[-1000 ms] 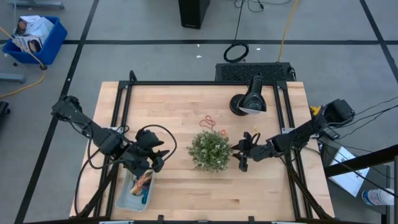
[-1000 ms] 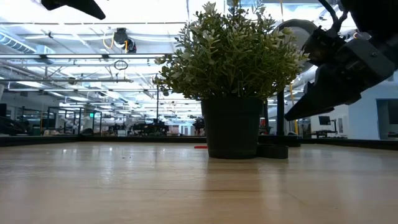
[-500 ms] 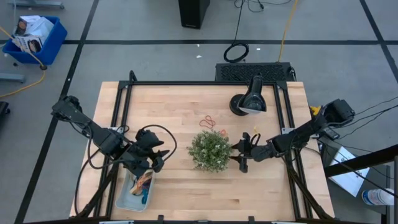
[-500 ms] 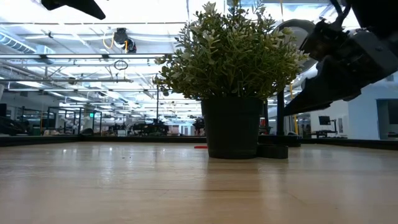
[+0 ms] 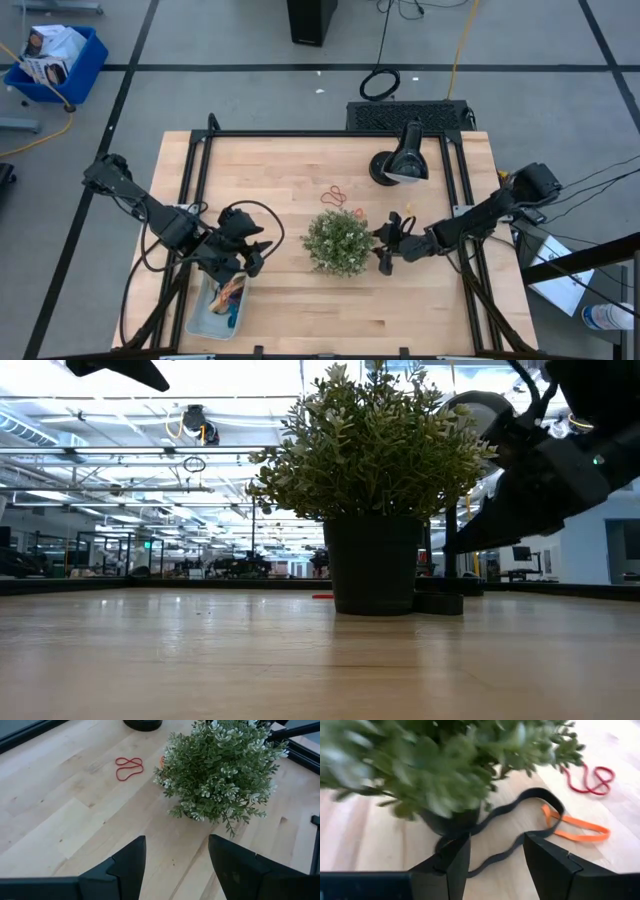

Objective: Pick and place rubber bands into bin
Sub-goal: Put the black rubber band into the blue bin

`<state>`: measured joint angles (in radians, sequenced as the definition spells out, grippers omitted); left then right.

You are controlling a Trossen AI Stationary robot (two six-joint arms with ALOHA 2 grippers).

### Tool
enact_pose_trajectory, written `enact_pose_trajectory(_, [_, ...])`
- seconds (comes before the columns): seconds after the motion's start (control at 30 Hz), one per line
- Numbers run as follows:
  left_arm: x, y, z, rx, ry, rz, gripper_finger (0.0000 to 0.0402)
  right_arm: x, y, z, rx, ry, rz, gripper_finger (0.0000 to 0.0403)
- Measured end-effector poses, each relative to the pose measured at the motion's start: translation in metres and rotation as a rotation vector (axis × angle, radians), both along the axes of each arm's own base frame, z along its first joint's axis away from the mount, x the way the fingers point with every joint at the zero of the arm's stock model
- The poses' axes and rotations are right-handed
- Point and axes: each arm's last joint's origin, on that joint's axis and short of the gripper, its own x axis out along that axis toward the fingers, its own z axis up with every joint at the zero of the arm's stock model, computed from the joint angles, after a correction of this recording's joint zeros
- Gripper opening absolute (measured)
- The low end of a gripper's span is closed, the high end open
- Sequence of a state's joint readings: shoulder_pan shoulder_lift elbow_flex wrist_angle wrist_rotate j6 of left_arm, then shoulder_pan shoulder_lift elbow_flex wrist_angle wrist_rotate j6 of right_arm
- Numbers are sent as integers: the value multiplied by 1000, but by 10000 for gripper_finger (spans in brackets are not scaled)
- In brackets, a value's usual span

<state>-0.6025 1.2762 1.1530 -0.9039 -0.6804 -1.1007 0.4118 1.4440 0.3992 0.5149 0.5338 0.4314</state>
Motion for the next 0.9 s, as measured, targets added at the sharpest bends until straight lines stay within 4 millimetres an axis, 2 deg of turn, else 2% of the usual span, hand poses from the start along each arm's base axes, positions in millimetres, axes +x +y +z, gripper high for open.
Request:
enact_pose_trajectory(0.43, [0, 0, 0, 0, 0, -1, 223, 5, 2, -13, 8, -2, -29, 176])
enact_pose_trajectory(0.9, [0, 0, 0, 0, 0, -1, 223, 5, 1, -13, 33, -6, -45, 176])
